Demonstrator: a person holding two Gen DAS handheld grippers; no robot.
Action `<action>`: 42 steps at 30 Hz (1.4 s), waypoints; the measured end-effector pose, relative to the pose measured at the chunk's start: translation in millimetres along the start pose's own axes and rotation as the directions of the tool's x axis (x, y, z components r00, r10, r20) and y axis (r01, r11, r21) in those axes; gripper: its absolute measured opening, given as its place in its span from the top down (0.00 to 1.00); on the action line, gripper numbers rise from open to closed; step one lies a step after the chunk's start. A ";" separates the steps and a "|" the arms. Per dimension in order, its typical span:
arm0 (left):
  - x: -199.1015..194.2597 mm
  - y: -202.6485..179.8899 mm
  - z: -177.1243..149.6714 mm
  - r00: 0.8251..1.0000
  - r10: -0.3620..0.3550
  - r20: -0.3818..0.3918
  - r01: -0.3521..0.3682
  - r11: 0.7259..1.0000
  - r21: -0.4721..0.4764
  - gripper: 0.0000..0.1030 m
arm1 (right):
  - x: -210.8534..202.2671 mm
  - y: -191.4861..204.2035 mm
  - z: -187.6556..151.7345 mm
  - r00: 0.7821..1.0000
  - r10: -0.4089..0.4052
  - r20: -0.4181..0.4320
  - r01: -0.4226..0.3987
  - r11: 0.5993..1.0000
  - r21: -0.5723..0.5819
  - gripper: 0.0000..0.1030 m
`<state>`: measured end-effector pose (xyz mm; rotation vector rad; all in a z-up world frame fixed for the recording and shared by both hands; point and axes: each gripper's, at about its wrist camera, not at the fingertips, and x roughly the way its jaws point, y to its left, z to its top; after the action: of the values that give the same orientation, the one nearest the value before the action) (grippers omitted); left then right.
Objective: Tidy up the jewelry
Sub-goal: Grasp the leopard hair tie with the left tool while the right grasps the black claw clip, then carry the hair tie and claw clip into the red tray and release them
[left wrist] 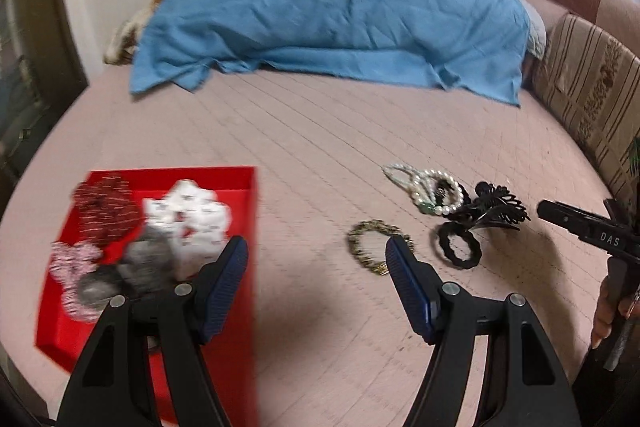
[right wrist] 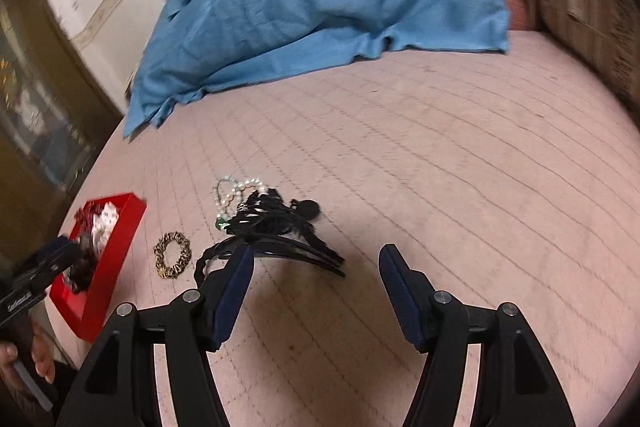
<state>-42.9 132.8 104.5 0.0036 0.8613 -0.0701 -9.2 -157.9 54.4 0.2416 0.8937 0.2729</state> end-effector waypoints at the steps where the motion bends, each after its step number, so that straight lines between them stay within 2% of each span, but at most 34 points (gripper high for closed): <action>1: 8.0 -3.4 1.2 1.000 -0.007 -0.015 0.007 1.000 -0.002 0.32 | 5.2 1.3 1.5 1.000 0.001 -0.009 -0.001 1.000 -0.023 0.32; 7: 60.5 -13.7 8.9 0.992 -0.044 -0.118 0.041 0.999 -0.029 0.35 | 32.6 10.9 6.6 0.998 0.019 -0.066 -0.030 0.986 -0.166 0.32; 13: 96.4 -19.1 7.5 0.980 -0.054 -0.189 0.053 0.999 -0.015 0.51 | 48.4 16.6 6.7 0.994 0.044 -0.100 -0.065 0.974 -0.217 0.33; 14: 101.1 -19.9 6.1 0.978 -0.062 -0.201 0.060 0.998 -0.016 0.55 | 49.7 18.6 5.6 0.994 0.045 -0.100 -0.067 0.972 -0.227 0.36; 15: 103.4 -19.6 5.4 0.977 -0.064 -0.205 0.062 0.998 -0.017 0.55 | 50.3 19.9 5.2 0.994 0.046 -0.103 -0.069 0.970 -0.235 0.43; 19: 105.0 -23.2 3.8 0.981 -0.053 -0.187 0.053 0.999 -0.004 0.55 | 51.9 23.9 2.4 0.994 0.024 -0.103 -0.050 0.965 -0.259 0.60; 20: 104.8 -24.4 3.1 0.982 -0.049 -0.183 0.050 0.999 0.000 0.61 | 51.6 23.4 2.3 0.994 0.026 -0.104 -0.052 0.966 -0.255 0.70; 21: 104.3 -25.6 2.6 0.983 -0.041 -0.181 0.044 0.999 0.008 0.83 | 51.6 23.1 2.5 0.994 0.032 -0.108 -0.059 0.967 -0.250 0.76; 22: 104.2 -27.7 1.5 0.983 -0.023 -0.182 0.027 0.999 0.023 0.94 | 51.6 23.1 2.1 0.993 0.038 -0.112 -0.065 0.968 -0.243 0.81; 30: 81.6 -22.6 -1.3 0.986 -0.079 -0.144 0.076 0.997 -0.025 0.94 | 36.7 29.2 -1.6 0.995 0.068 -0.074 -0.082 0.976 -0.201 0.91; 35: 50.6 -17.1 -2.7 0.991 -0.102 -0.087 0.100 0.994 -0.034 0.94 | 23.7 24.3 -2.3 0.992 0.118 -0.050 -0.123 0.986 -0.116 0.92; 42: 0.8 10.3 -2.4 0.990 -0.139 -0.010 0.138 0.986 -0.093 0.94 | 10.3 32.0 -5.6 0.992 0.120 -0.027 -0.122 0.988 -0.094 0.92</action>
<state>-43.6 143.1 102.1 -0.1426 0.8804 -0.1607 -11.7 -123.9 53.7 0.2052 0.8854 0.4308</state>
